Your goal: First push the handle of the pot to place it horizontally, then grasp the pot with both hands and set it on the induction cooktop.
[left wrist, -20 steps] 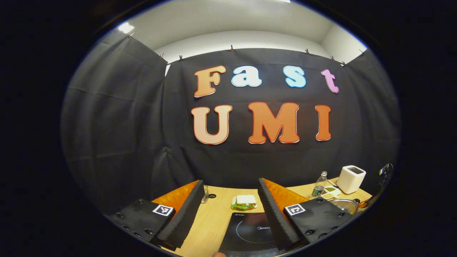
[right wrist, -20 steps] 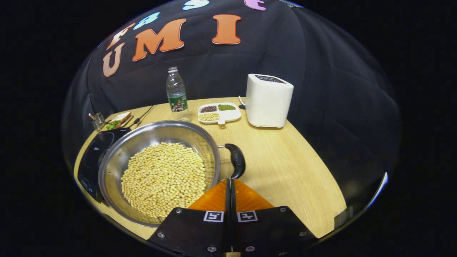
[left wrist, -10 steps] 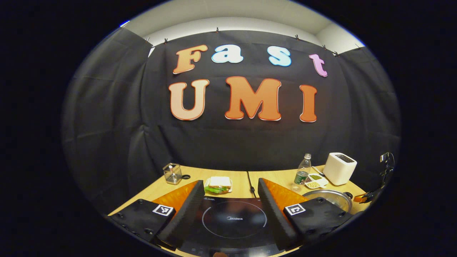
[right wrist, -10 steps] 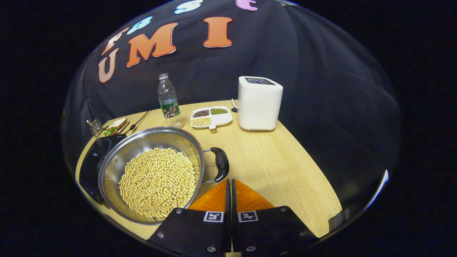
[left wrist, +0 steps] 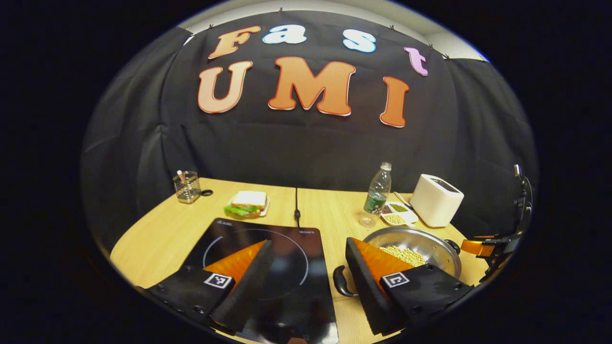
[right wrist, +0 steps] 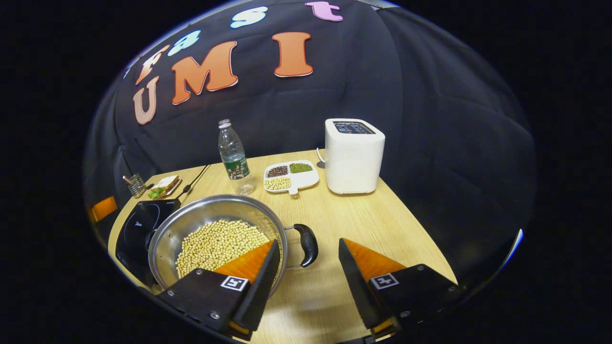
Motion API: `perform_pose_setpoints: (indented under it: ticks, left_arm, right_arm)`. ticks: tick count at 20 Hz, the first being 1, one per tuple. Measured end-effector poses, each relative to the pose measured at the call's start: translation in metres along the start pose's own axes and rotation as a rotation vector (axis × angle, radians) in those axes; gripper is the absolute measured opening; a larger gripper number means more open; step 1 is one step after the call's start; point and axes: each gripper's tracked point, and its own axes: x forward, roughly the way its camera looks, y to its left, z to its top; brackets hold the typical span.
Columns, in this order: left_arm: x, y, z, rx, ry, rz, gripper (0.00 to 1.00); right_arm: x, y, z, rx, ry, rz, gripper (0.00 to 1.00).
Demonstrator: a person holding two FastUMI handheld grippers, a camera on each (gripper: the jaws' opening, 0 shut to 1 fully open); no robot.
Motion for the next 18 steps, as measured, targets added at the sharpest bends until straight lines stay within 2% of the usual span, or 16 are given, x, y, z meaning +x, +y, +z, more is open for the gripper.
perform_pose_setpoints:
  ticks: [4, 6, 13, 15, 17, 18]
  left_arm:
    - [0.018, -0.025, -0.037, 0.024, 0.094, -0.033, 0.98]
    - [0.027, -0.034, -0.055, 0.036, 0.140, -0.037, 0.98]
    - [0.044, -0.053, -0.097, 0.053, 0.273, -0.050, 0.99]
    - [0.050, -0.050, -0.096, 0.085, 0.271, -0.034, 0.99]
    - [0.053, -0.051, -0.095, 0.104, 0.276, -0.027, 0.98]
    - [0.055, -0.053, -0.095, 0.111, 0.279, -0.027, 0.98]
  right_arm:
    - [0.018, 0.003, -0.001, 0.005, 0.006, 0.000, 0.93]
    - [0.027, 0.004, -0.004, 0.015, 0.020, 0.001, 0.94]
    - [0.049, 0.010, -0.023, 0.038, 0.085, 0.027, 0.94]
    - [0.055, 0.014, -0.027, 0.027, 0.098, 0.043, 0.94]
    - [0.061, 0.014, -0.030, 0.022, 0.108, 0.034, 0.92]
    - [0.062, 0.014, -0.032, 0.023, 0.114, 0.034, 0.87]
